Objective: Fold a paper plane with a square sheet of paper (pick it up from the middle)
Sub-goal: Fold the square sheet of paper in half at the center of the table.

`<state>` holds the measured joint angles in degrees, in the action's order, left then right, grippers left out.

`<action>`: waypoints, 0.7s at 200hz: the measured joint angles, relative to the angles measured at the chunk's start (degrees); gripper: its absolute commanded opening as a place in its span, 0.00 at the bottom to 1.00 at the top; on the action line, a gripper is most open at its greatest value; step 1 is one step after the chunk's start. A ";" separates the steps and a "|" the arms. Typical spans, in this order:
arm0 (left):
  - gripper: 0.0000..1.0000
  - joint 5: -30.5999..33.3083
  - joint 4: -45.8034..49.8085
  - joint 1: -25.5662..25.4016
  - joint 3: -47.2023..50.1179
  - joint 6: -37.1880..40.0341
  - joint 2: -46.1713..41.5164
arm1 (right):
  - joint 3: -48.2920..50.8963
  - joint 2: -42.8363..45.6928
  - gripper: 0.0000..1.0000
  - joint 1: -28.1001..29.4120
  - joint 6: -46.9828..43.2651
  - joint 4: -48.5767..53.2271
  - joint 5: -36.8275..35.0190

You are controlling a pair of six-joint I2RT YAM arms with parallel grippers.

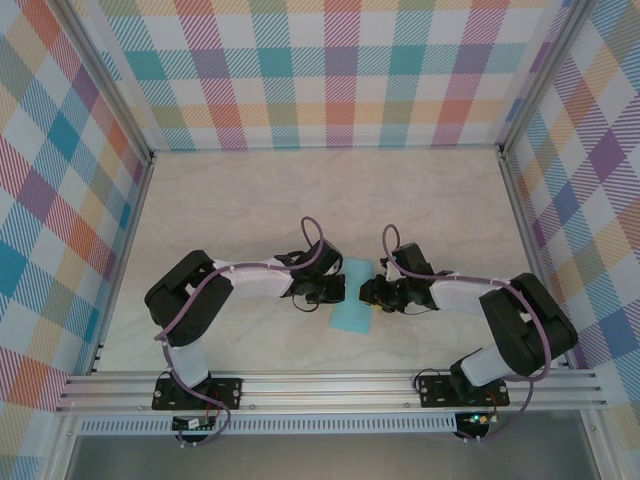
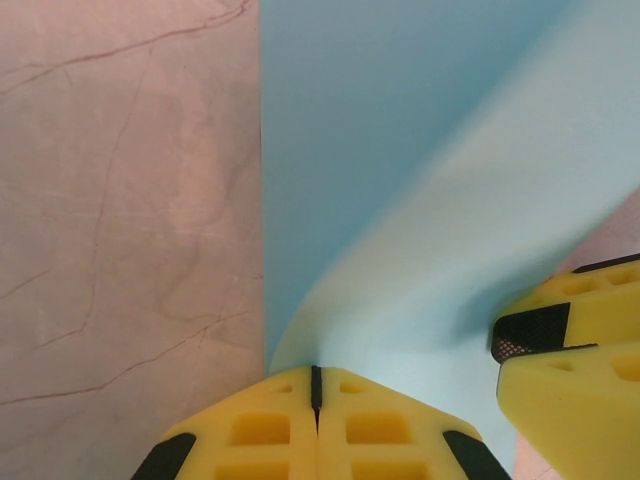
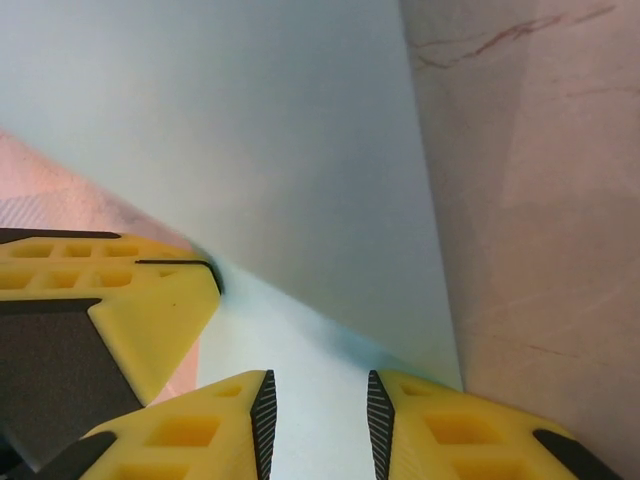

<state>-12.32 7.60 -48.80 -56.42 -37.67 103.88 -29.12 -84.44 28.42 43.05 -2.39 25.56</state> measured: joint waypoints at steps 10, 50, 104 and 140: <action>0.00 0.00 0.00 0.00 0.00 0.00 0.00 | -0.02 0.81 0.33 0.00 -0.04 0.44 -0.02; 0.00 0.00 0.02 0.00 0.00 0.00 0.00 | -2.71 3.89 0.33 -0.66 -0.70 2.16 0.13; 0.00 0.00 0.02 0.00 0.00 0.00 0.00 | -3.93 -2.62 0.33 -2.91 -1.60 0.09 1.18; 0.00 0.02 0.09 0.00 0.00 0.02 0.00 | -3.17 -4.66 0.33 -3.61 -1.55 -1.90 2.19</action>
<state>-12.29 7.68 -48.80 -56.42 -37.65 103.88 -32.29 -89.10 24.82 41.50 -4.29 27.75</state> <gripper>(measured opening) 0.047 0.331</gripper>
